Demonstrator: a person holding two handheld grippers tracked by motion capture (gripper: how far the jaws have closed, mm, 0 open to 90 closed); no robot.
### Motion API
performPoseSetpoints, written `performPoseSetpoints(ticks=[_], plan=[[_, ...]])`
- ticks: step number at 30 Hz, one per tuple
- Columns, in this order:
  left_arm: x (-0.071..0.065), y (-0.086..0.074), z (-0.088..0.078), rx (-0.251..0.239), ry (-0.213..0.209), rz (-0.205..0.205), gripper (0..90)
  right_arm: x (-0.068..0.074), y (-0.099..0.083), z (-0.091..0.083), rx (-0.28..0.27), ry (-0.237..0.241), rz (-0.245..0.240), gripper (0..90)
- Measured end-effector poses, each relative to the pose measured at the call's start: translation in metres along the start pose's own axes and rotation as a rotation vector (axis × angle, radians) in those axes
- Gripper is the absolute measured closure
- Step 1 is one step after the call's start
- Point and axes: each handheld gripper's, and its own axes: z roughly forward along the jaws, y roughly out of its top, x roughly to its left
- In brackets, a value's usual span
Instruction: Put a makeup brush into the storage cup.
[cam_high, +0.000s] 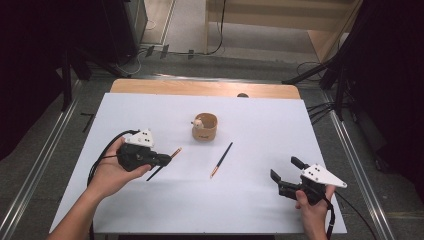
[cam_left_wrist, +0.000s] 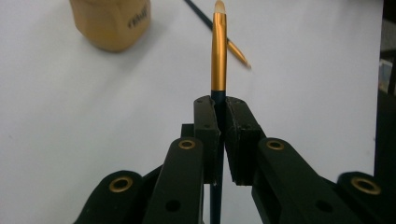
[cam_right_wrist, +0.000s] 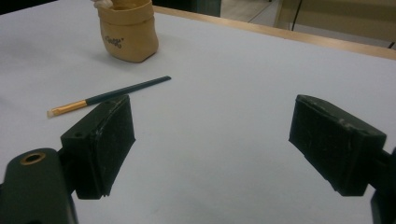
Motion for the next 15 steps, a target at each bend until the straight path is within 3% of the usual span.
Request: performPoseSetpoints(ticks=[15], plan=[[0.0064, 0.0029, -0.0111, -0.304, 0.05, -0.067, 84.5, -0.0018, -0.0017, 0.0013, -0.001, 0.004, 0.0, 14.7]])
